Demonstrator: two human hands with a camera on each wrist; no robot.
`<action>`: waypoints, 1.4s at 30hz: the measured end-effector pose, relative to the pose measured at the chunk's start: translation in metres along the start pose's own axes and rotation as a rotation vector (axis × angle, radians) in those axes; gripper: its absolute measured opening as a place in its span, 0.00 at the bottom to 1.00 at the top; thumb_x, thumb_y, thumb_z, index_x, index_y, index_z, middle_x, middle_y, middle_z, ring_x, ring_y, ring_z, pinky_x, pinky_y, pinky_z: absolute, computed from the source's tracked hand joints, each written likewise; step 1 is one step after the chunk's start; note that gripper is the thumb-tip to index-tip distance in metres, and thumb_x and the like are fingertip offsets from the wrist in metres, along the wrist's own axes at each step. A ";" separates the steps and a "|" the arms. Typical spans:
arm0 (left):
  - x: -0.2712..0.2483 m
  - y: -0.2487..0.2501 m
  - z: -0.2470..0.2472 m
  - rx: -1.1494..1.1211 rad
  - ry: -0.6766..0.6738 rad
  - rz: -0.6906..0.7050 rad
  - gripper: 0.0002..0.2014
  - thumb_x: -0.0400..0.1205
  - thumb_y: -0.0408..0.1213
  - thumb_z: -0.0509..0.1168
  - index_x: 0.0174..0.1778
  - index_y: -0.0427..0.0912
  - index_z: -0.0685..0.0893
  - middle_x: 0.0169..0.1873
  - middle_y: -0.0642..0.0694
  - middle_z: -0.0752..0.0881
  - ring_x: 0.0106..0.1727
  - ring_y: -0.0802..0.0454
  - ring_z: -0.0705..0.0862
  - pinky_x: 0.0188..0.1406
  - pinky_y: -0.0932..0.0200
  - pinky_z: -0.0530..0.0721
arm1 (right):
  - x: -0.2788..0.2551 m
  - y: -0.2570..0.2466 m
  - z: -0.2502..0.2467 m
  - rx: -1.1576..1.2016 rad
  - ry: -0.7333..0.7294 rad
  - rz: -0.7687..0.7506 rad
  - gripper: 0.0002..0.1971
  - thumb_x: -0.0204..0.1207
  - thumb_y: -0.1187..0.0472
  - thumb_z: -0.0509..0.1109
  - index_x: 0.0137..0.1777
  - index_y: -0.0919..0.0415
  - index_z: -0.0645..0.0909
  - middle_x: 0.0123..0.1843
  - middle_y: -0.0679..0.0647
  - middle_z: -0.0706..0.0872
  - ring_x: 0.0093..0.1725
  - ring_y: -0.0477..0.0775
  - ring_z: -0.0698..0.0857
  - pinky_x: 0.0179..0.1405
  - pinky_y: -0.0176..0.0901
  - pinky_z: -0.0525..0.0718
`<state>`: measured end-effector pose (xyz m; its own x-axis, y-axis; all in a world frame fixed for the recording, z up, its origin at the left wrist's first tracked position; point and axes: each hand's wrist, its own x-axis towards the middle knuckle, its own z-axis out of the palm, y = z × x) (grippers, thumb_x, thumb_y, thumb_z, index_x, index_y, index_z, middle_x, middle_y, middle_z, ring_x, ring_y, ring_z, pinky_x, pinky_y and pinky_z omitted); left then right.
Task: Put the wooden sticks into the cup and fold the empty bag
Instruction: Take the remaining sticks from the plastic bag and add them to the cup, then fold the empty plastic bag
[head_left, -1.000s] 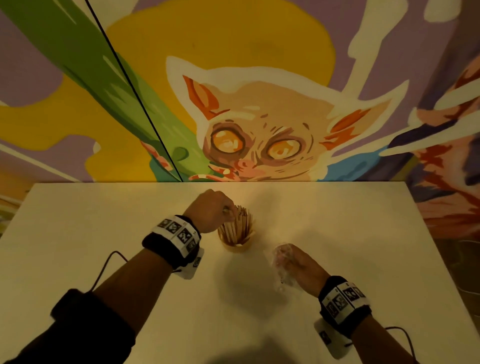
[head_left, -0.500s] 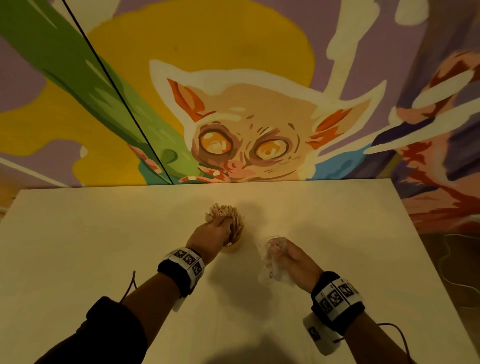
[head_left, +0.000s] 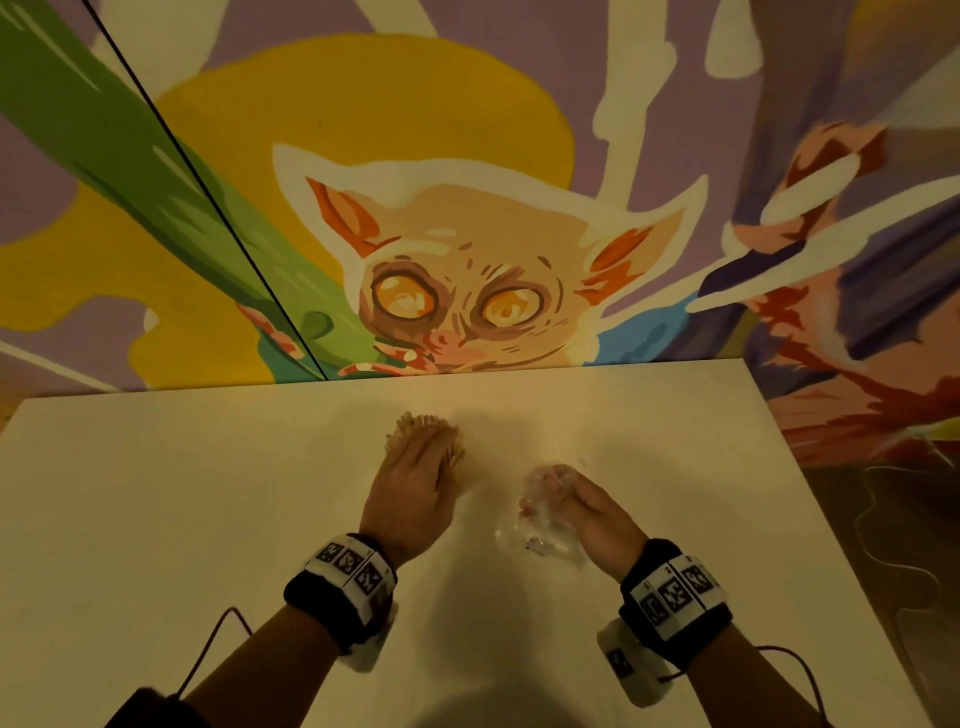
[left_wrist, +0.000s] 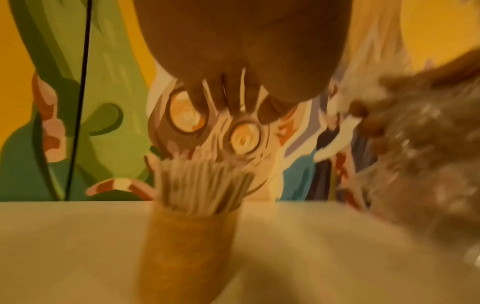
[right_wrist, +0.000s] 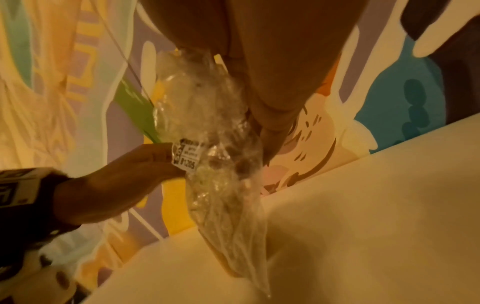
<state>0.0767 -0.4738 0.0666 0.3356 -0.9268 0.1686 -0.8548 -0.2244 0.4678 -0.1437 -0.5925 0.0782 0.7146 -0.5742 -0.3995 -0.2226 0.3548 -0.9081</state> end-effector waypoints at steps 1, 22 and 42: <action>-0.003 0.013 -0.004 -0.176 -0.122 -0.038 0.23 0.85 0.39 0.62 0.78 0.47 0.76 0.75 0.51 0.78 0.77 0.47 0.75 0.78 0.50 0.73 | -0.002 -0.001 -0.003 0.015 0.013 -0.024 0.23 0.79 0.36 0.66 0.65 0.49 0.83 0.63 0.59 0.88 0.69 0.66 0.83 0.75 0.71 0.74; -0.060 0.163 0.070 -0.838 -0.542 -0.345 0.17 0.74 0.39 0.81 0.32 0.46 0.76 0.32 0.50 0.79 0.33 0.53 0.77 0.34 0.54 0.82 | -0.071 -0.061 -0.137 0.433 0.087 -0.196 0.20 0.83 0.54 0.62 0.73 0.58 0.78 0.56 0.58 0.87 0.56 0.61 0.84 0.62 0.58 0.78; -0.050 0.237 0.073 -1.009 -0.313 -0.380 0.17 0.82 0.48 0.70 0.66 0.49 0.84 0.52 0.44 0.91 0.50 0.51 0.88 0.53 0.51 0.88 | -0.113 -0.023 -0.165 -0.059 -0.034 -0.054 0.09 0.84 0.56 0.68 0.55 0.55 0.90 0.50 0.57 0.94 0.46 0.54 0.91 0.44 0.49 0.89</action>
<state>-0.1718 -0.5022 0.1061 0.2705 -0.9168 -0.2936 0.0415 -0.2936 0.9550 -0.3290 -0.6575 0.1232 0.7487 -0.5652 -0.3463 -0.2215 0.2791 -0.9344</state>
